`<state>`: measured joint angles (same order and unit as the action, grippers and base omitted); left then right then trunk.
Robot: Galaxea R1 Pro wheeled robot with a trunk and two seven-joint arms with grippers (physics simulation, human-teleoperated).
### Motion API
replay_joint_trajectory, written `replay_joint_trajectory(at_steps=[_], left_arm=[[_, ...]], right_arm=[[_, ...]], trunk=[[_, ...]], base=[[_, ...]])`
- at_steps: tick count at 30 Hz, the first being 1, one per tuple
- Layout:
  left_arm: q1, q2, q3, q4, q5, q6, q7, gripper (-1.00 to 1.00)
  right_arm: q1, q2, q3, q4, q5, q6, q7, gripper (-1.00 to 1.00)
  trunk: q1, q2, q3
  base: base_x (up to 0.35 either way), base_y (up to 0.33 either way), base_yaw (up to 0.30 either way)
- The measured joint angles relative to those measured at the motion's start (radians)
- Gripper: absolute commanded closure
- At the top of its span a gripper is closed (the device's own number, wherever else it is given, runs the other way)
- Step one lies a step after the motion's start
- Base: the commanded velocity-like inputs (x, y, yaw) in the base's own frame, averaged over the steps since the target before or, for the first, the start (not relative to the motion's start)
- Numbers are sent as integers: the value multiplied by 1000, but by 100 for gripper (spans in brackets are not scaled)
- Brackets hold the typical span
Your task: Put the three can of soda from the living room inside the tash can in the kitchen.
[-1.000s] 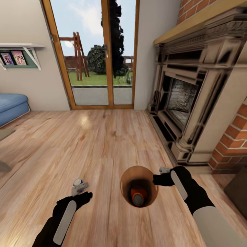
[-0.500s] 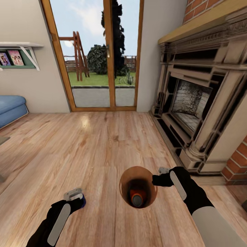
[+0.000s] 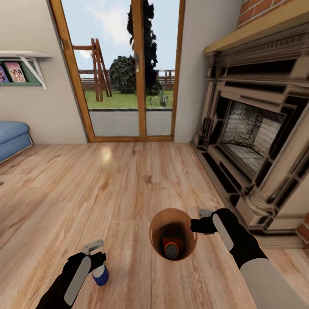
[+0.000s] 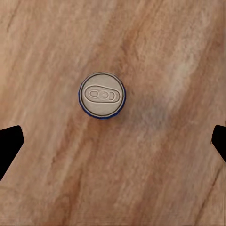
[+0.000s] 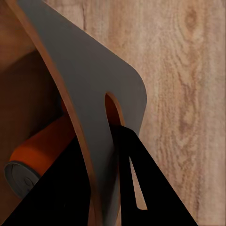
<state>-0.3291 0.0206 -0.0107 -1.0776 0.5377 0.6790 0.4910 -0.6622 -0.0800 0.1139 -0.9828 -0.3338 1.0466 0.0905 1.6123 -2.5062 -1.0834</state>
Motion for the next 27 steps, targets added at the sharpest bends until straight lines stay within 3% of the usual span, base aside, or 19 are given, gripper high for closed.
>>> replay_joint_trajectory(at_steps=[9, 14, 19, 23, 27], left_arm=[[-36, -2, -4, 131, -2, -30, -57, -100], [-49, -14, -3, 144, -3, -30, -52, -100], [-73, -8, -2, 172, 0, -20, -61, -100], [-135, 1, -2, 299, -4, -28, -64, -100], [-170, 6, 0, 357, -5, -33, -66, -100]], right_arm=[[8, -12, 4, -72, 6, 0, -2, 100], [11, -13, 6, -99, -27, 0, 1, 100], [12, -14, 6, -105, -4, 0, 0, 100], [12, -15, 5, -107, -18, 0, 1, 100], [12, -15, 5, -107, -15, 0, 0, 100]], trunk=[[0, 0, 0], [0, 0, 0], [2, -1, -19], [4, -2, -35], [6, -3, -50]], base=[[292, 14, 0], [40, 1, 0], [6, 0, 0], [1, 0, 0], [0, 0, 0]])
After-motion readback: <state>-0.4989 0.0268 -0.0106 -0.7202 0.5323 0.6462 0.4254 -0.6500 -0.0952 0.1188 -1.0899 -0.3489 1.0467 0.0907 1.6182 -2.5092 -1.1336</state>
